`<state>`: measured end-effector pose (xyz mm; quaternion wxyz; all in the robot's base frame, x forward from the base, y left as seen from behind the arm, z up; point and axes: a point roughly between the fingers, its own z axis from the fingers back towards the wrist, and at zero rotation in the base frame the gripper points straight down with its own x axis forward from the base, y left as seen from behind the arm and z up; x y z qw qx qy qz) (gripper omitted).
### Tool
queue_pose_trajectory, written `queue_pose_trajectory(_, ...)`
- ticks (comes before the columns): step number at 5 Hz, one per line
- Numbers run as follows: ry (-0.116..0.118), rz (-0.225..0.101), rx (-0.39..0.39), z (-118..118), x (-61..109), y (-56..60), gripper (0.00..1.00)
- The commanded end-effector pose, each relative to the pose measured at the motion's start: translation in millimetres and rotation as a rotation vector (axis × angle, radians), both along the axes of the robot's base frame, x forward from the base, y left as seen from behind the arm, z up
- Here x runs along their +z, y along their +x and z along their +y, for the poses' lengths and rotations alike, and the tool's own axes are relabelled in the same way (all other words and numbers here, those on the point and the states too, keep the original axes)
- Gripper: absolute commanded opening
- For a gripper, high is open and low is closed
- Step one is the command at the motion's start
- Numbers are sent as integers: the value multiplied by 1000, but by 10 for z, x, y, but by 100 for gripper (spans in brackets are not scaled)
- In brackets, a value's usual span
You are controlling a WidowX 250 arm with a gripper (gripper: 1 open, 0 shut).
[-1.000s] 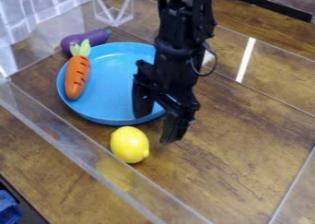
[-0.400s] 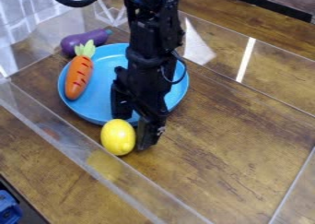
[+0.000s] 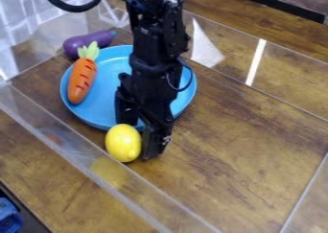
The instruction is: Move the carrot to the left side
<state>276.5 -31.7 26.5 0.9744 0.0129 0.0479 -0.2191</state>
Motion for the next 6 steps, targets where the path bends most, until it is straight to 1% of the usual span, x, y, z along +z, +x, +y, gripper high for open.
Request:
queue_pose_trajectory(1, -16, -74, -8, -44, 194, 80, 100)
queue_pose_trajectory(2, -23, -80, -5, -43, 206, 107, 100)
queue_pose_trajectory(3, -26, -84, 60, -148, 193, 73, 100)
queue_pose_trajectory(4, -28, -86, 118, -254, 178, 41, 0)
queue_pose_trajectory(5, -31, -95, 96, -209, 138, 6, 0)
queue_pose_trajectory(6, -36, -104, 76, -153, 168, -14, 0)
